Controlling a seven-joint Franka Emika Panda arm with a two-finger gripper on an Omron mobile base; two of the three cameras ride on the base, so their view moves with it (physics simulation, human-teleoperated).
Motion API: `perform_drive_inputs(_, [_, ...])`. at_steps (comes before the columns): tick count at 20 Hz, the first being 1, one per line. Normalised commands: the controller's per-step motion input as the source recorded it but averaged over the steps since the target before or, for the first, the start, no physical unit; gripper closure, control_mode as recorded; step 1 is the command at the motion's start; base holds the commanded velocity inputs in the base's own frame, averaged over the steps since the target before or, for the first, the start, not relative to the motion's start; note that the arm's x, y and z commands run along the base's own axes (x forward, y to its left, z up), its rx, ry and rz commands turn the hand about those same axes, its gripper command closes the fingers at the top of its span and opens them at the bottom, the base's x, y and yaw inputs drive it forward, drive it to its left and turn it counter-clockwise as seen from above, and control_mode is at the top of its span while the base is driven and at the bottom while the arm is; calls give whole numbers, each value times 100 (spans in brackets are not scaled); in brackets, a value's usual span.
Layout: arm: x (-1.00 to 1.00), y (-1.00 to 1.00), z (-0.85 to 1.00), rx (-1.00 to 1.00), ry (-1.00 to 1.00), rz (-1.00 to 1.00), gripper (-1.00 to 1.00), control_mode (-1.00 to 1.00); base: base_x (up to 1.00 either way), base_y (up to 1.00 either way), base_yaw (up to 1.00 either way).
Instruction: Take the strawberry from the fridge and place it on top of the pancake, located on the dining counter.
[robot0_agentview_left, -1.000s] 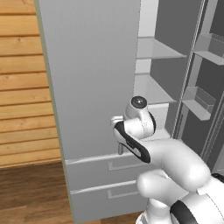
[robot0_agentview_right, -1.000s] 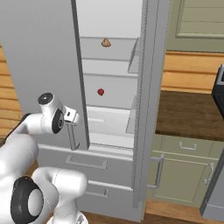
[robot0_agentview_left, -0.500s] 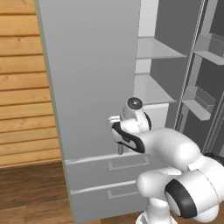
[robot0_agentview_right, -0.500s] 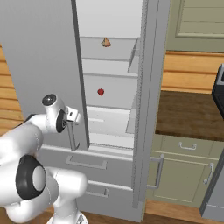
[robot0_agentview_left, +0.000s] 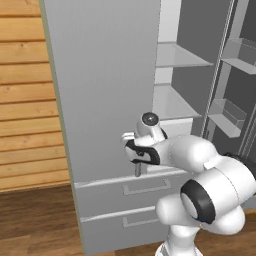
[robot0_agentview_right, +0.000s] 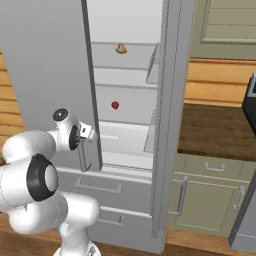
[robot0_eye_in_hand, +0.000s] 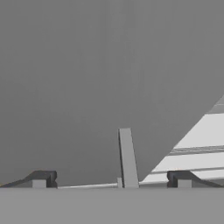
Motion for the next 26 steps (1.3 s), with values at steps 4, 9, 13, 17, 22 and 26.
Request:
perform_drive_inputs(4, [21, 0, -19, 0, 0, 0, -100, -100, 0, 0, 0])
perform_drive_inputs(9, [5, 1, -20, 0, 0, 0, 100, -100, 0, 0, 0])
perform_drive_inputs(13, [-12, 6, -12, 0, 0, -3, 100, -100, 0, 0, 0])
perform_drive_inputs(17, [-36, 24, -13, 0, 0, -9, 100, -100, 0, 0, 0])
perform_drive_inputs(22, [-44, 39, -27, 0, 4, -14, 100, -100, 0, 0, 0])
perform_drive_inputs(26, [-49, 45, -36, 0, 8, -15, 100, -100, 0, 0, 0])
